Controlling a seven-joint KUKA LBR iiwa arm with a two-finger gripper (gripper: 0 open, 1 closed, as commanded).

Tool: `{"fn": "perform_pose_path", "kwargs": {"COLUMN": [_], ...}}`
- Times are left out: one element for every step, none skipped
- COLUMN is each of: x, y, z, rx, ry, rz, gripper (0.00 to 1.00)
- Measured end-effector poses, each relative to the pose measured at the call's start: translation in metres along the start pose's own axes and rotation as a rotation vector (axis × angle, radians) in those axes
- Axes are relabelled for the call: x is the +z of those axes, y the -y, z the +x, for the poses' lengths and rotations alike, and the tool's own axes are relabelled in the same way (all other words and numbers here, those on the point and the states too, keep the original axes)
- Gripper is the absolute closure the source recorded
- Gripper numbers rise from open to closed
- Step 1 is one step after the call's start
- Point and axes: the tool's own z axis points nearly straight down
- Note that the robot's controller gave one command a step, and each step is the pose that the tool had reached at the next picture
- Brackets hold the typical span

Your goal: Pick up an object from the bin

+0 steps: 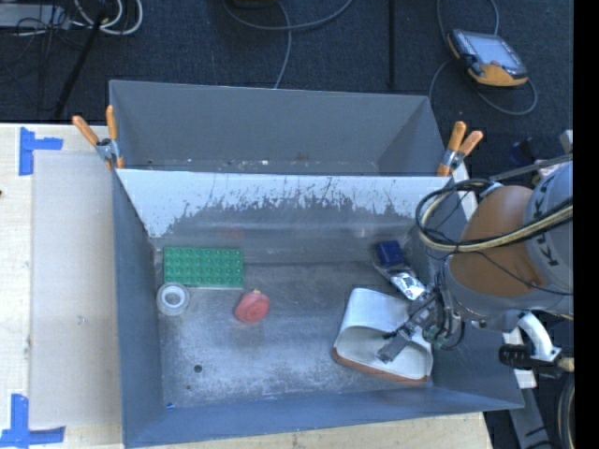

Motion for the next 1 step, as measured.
{"fn": "perform_pose_path", "kwargs": {"x": [0.0267], "y": [-0.0137], "z": [-0.0078], "rx": [0.234], "ry": [0.013], "rz": [-0.003], "gripper": [0.0]}}
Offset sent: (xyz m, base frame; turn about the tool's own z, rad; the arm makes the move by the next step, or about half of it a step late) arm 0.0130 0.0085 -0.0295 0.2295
